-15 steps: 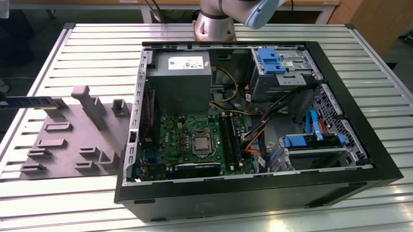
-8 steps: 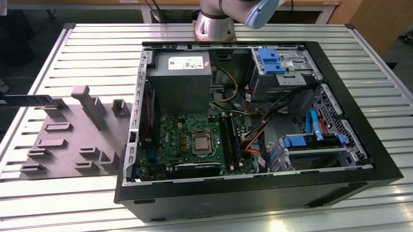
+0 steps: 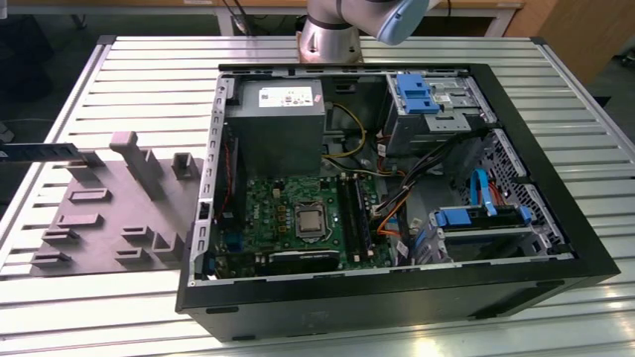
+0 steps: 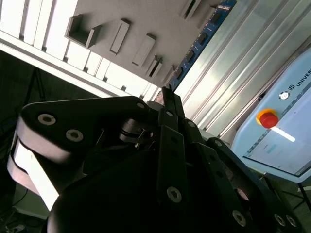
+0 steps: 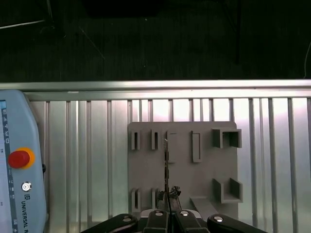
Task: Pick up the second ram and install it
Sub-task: 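Pick up the second ram and move it above second insertion slot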
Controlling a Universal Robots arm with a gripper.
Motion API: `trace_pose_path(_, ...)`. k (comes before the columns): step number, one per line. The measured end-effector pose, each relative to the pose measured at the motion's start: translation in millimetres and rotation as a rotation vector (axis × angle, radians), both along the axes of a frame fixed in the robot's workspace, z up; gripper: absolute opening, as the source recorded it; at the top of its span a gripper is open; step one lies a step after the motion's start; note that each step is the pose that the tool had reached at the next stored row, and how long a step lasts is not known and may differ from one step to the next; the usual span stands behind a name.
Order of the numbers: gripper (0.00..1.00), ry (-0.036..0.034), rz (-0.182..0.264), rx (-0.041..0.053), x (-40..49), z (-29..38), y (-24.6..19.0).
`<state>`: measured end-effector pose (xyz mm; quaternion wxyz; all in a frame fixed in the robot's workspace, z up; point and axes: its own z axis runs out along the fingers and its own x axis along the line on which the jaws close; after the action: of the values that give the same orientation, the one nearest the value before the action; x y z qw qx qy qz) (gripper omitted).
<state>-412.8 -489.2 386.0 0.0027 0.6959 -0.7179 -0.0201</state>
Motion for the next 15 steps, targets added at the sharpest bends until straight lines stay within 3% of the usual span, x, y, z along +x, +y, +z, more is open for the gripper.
trace_pose_path(15, 0.12, 0.0, 0.0, -0.0001, 0.3, 4.8, 0.4)
